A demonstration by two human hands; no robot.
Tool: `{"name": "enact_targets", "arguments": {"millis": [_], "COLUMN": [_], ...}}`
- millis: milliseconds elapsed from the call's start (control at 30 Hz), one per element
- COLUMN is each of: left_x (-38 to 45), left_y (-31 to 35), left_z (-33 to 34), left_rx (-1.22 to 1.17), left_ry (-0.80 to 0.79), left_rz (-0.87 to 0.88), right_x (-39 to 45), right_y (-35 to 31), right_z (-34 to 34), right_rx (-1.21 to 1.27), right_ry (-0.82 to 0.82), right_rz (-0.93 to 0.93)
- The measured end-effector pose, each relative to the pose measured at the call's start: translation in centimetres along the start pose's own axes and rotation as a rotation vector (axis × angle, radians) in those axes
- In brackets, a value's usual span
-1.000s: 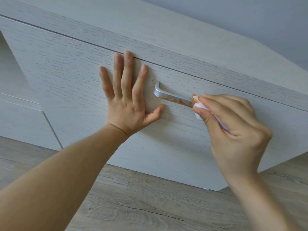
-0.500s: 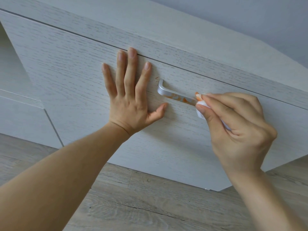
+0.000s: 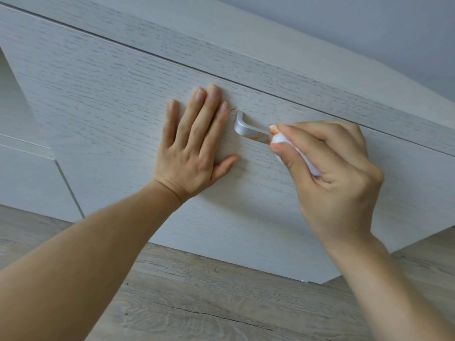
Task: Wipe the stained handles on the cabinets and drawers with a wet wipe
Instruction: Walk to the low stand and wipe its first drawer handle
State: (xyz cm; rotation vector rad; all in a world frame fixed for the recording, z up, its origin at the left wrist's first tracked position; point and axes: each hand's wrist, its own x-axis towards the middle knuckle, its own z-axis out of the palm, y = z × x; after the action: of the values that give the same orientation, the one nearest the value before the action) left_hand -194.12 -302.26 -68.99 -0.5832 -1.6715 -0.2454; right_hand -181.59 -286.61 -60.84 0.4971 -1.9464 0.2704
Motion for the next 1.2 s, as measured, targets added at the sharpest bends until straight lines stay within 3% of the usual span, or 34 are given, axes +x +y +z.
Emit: {"name": "enact_targets", "arguments": {"millis": [200,400,733,967,1200], "left_x": [-0.3,-0.5,-0.7,-0.6,-0.6], "left_y": [0.0,-0.3,-0.2,-0.3,-0.2], "left_z": [0.3,0.4,0.7,0.6,0.7], "left_rx": [0.011,0.019,-0.015,-0.017,-0.009], "left_ry": [0.029,0.053,0.097,0.094,0.100], "left_rz": [0.018,0.075,0.073,0.083,0.066], "right_x": [0.0,-0.2,0.9,0.6,0.6], "right_y": [-0.3,-1.4,-1.3,-1.4,-1.7], "right_z": [0.5,1.2,1.0,1.4,1.2], "right_rx": [-0.075,-0.131,-0.177,-0.261,-0.223], "right_ry": [0.015,0.069,0.000,0.054,0.039], "right_rz": [-0.051,0.024,-0.098,-0.132,-0.068]}}
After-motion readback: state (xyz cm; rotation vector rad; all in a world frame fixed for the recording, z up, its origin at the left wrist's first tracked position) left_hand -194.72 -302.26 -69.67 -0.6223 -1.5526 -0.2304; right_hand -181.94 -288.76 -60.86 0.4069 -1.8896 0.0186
